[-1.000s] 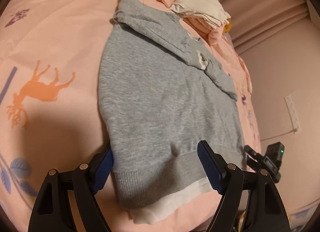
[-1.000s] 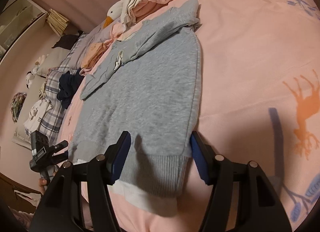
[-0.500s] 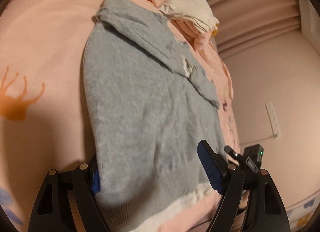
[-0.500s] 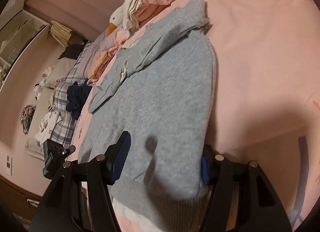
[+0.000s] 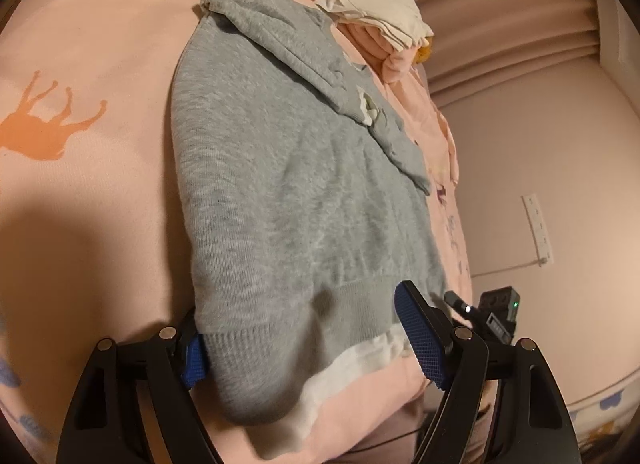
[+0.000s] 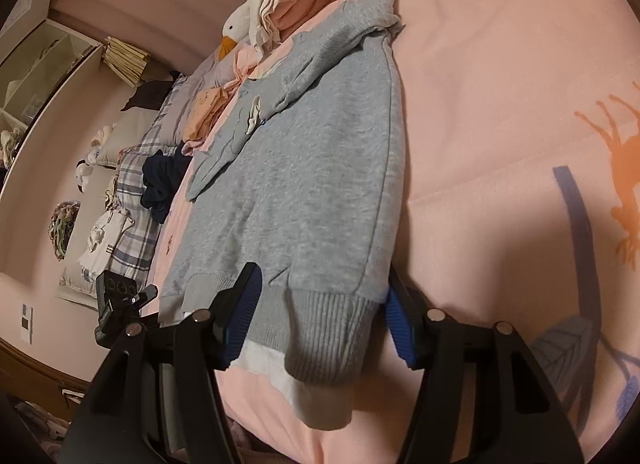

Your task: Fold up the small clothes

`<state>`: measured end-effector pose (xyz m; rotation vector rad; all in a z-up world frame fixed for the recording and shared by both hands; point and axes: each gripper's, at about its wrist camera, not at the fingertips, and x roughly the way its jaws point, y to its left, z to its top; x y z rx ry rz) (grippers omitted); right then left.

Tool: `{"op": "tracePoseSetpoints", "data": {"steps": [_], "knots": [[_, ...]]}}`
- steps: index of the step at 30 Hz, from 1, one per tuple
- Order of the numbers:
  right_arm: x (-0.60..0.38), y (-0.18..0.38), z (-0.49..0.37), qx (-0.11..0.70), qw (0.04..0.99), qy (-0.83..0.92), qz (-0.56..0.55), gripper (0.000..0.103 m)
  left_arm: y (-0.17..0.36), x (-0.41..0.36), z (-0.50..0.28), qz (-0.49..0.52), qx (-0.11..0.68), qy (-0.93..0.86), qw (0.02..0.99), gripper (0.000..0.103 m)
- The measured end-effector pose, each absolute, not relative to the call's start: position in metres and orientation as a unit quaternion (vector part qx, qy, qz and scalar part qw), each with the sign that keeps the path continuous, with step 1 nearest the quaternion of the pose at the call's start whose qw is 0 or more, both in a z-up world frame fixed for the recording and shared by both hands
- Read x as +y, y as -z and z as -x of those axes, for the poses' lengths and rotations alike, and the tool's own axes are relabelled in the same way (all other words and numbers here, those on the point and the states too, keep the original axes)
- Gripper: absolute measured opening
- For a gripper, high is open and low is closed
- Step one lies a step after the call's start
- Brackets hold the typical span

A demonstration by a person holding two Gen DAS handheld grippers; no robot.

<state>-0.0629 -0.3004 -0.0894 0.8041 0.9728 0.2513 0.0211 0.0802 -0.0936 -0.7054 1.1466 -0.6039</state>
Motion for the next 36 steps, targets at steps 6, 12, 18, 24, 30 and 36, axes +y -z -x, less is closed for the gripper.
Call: {"op": "tracePoseSetpoints", "data": {"steps": [6,12,18,24,30,36], "knots": [[-0.288,0.090,0.049,0.442,0.815,-0.113,-0.357,0.059,0.094,0.070,-0.030,0.317,0.516,0.268,0.749,0.080],[-0.290,0.091,0.049,0.445,0.819,-0.096,-0.349,0.036,0.095,0.076,-0.026,0.307,0.524,0.232,0.760,0.048],[-0.293,0.089,0.058,0.436,0.820,-0.095,-0.357,0.030,0.094,0.084,-0.022,0.311,0.525,0.214,0.763,0.017],[-0.294,0.066,0.059,0.383,0.835,-0.123,-0.377,0.021,0.057,0.084,-0.020,0.335,0.462,0.281,0.772,0.012],[-0.297,0.047,0.064,0.351,0.840,-0.135,-0.392,0.017,0.030,0.083,-0.016,0.329,0.429,0.315,0.780,0.011],[-0.293,0.026,0.074,0.332,0.851,-0.148,-0.380,0.016,0.009,0.079,-0.005,0.310,0.424,0.323,0.787,0.011]]}}
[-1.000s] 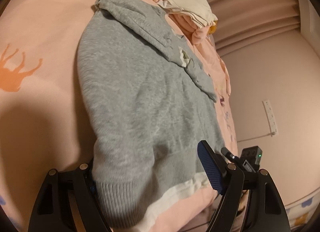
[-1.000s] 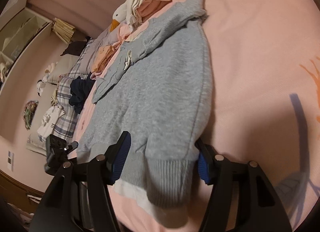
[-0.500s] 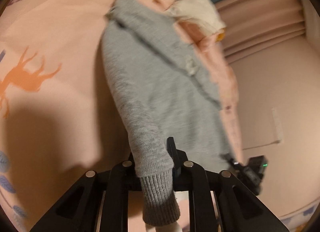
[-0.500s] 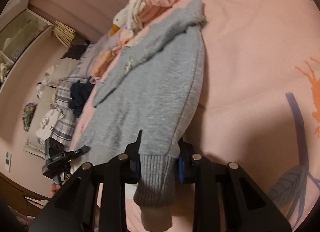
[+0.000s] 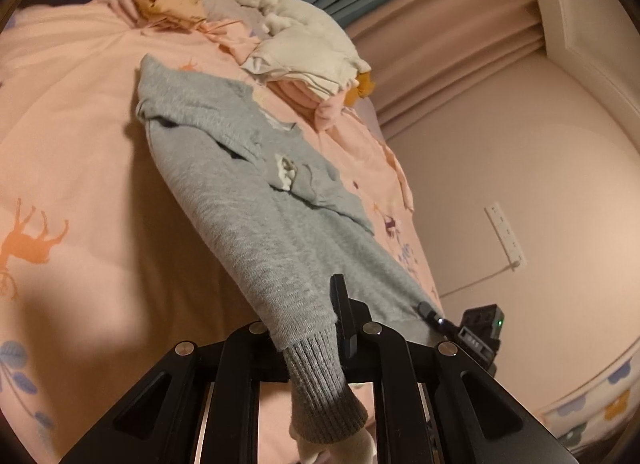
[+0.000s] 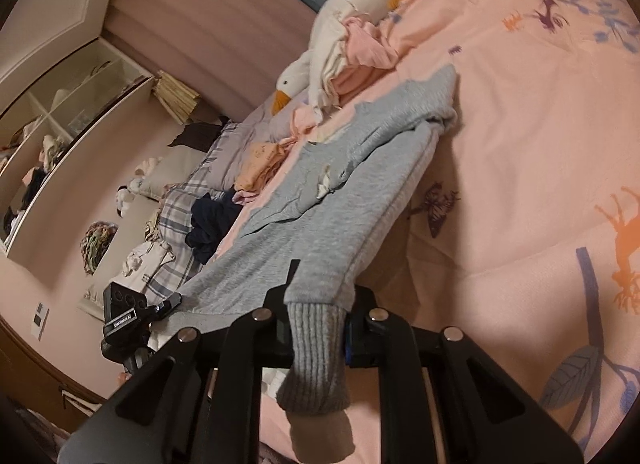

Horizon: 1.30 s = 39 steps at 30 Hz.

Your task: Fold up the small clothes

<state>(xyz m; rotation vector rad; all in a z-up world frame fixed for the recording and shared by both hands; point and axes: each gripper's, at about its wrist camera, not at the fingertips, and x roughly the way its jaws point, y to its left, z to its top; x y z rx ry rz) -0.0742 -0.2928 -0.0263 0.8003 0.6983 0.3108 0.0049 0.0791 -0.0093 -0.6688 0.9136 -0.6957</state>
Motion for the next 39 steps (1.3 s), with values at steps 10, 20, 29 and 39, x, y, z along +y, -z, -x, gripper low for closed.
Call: {"op": "tracePoseSetpoints", "data": {"steps": [10,20,29,39], "knots": [[-0.292,-0.009,0.112,0.332,0.858,-0.164,-0.357,0.016,-0.014,0.093,0.030,0.289,0.435,0.313,0.793,0.011],[-0.285,-0.035,0.124,0.343,0.861,-0.184,-0.328,0.017,-0.020,0.101,0.026,0.312,0.455,0.308,0.776,0.011],[-0.311,-0.017,0.034,0.373,0.830,-0.148,-0.388,0.020,-0.017,0.094,-0.062,0.316,0.460,0.286,0.778,0.011],[-0.339,0.033,-0.094,0.428,0.774,-0.095,-0.457,0.020,0.045,0.101,-0.187,0.374,0.511,0.206,0.746,0.011]]}}
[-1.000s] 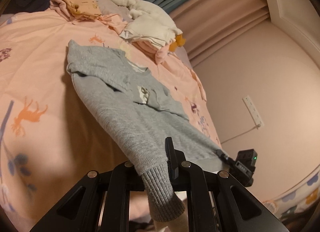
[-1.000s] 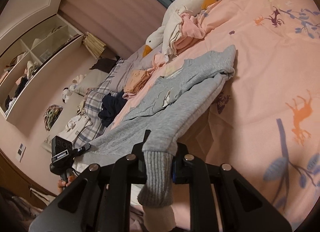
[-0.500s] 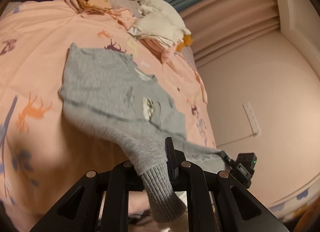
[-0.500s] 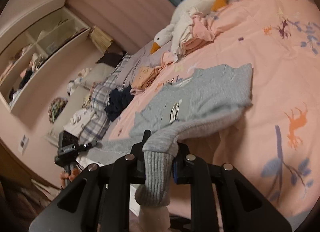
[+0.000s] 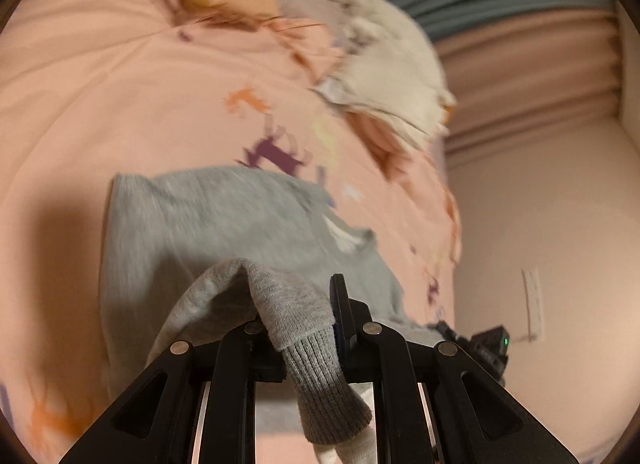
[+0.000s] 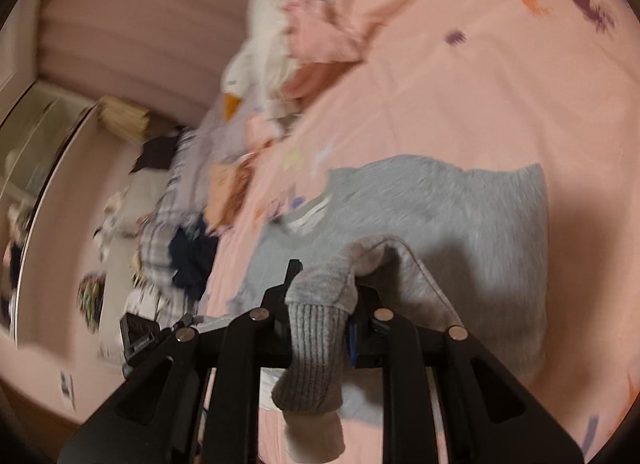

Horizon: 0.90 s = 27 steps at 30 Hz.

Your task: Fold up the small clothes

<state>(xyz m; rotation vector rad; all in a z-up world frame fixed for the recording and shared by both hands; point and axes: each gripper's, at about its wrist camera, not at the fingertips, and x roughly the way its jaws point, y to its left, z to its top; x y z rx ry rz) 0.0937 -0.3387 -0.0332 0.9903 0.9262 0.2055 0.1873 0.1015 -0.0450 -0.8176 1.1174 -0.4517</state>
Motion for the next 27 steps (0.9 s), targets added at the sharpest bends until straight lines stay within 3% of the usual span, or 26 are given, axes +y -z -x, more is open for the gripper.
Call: {"op": "tracePoseSetpoints", "data": {"steps": [10,15,16,19,24,27], "knots": [[-0.349,0.093,-0.160,0.496,0.732,-0.039,-0.466,0.024,0.118,0.097,-0.248,0.390,0.575,0.136,0.706,0.011],[-0.370,0.091,-0.152,0.477,0.719,-0.040,-0.504,0.042,0.107,0.105,-0.247,0.378,0.591,0.148,0.697,0.017],[-0.373,0.088,-0.149,0.471,0.722,-0.038,-0.505,0.048,0.100,0.109,-0.243,0.370,0.588,0.147,0.704,0.023],[-0.385,0.066,-0.129,0.443,0.748,-0.031,-0.493,0.058,0.082,0.121,-0.238,0.350,0.570,0.124,0.733,0.059],[-0.380,0.032,-0.094,0.417,0.797,-0.072,-0.431,0.057,0.051,0.141,-0.200,0.303,0.534,0.121,0.780,0.062],[-0.361,0.020,-0.073,0.420,0.826,-0.095,-0.364,0.046,0.045,0.128,-0.176,0.257,0.537,0.146,0.790,0.062]]}}
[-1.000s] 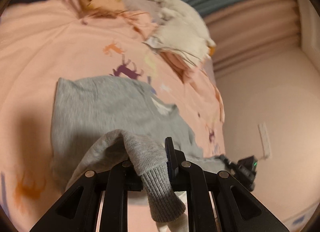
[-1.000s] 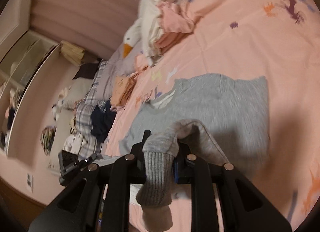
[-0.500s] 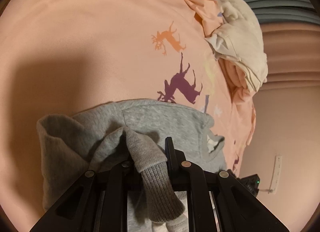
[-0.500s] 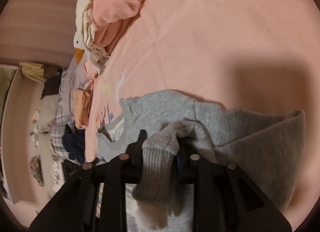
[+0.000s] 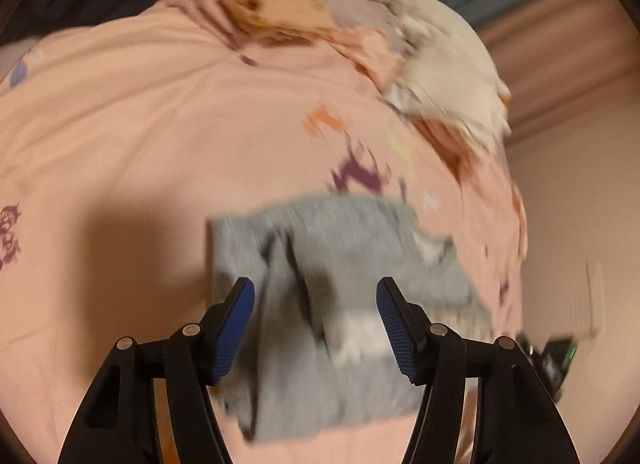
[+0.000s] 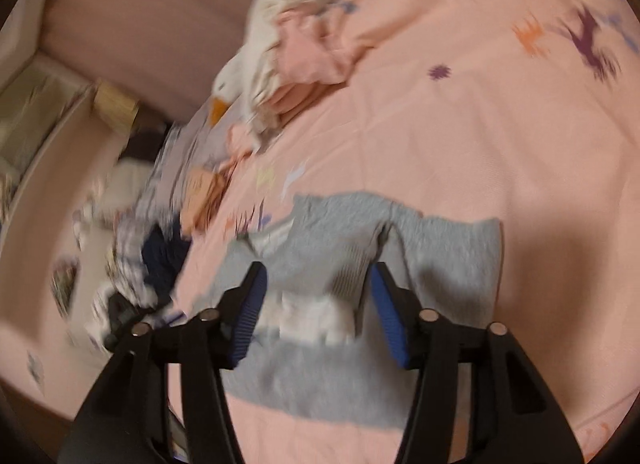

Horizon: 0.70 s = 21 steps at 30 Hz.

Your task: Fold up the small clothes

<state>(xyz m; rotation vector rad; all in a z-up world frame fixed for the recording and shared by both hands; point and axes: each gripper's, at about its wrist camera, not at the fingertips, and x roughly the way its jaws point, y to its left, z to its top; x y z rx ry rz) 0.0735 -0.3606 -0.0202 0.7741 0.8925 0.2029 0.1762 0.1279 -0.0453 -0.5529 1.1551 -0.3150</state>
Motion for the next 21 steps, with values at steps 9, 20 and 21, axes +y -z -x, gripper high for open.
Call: {"op": "tracePoseSetpoints", "data": {"steps": [9,20,21], "knots": [[-0.272,0.037,-0.083,0.478,0.843,-0.152,-0.197,0.034,0.057,0.040,-0.145,0.128,0.563,0.240,0.780,0.062],[-0.263,0.046,-0.180,0.463,0.868,-0.098,-0.151,0.032,0.070,0.009,-0.245,0.118,0.507,0.163,0.838,0.062],[-0.265,0.044,-0.190,0.450,0.877,-0.082,-0.147,0.032,0.069,0.011,-0.256,0.122,0.501,0.136,0.846,0.062]]}}
